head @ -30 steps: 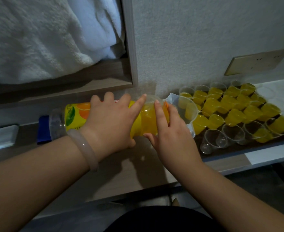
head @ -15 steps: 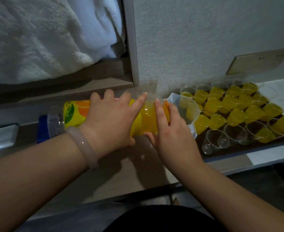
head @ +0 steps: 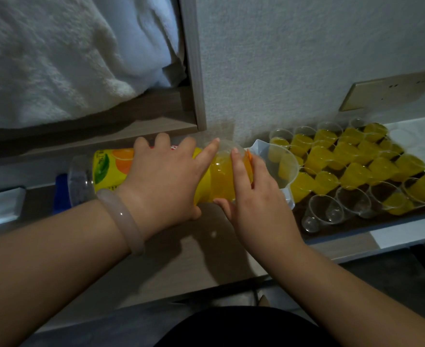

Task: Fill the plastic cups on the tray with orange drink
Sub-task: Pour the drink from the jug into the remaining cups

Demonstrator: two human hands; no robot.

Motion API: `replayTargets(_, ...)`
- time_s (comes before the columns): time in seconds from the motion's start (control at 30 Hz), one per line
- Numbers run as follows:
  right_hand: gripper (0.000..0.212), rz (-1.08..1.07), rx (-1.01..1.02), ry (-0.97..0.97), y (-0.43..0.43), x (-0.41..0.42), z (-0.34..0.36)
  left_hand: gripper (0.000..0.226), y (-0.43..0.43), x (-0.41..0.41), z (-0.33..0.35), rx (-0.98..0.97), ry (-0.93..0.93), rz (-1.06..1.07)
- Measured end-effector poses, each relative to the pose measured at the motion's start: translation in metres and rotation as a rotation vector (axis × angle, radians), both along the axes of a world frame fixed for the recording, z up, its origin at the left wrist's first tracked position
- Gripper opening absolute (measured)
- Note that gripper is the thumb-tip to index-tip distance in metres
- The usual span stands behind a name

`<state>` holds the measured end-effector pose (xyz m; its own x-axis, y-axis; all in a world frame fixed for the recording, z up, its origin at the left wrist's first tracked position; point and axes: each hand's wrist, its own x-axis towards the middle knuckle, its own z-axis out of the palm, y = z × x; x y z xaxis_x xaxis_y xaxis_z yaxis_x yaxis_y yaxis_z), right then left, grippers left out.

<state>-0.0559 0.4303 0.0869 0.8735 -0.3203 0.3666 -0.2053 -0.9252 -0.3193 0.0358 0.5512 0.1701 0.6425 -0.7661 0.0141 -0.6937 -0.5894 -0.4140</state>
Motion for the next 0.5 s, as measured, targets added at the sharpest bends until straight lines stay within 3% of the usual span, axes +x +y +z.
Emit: replayTargets(0.5, 0.085, -0.008, -0.018, -0.009, 0.0008, 0.0014, -0.0008, 0.117, 0.0026, 0.0022, -0.0039, -0.012, 0.001, -0.001)
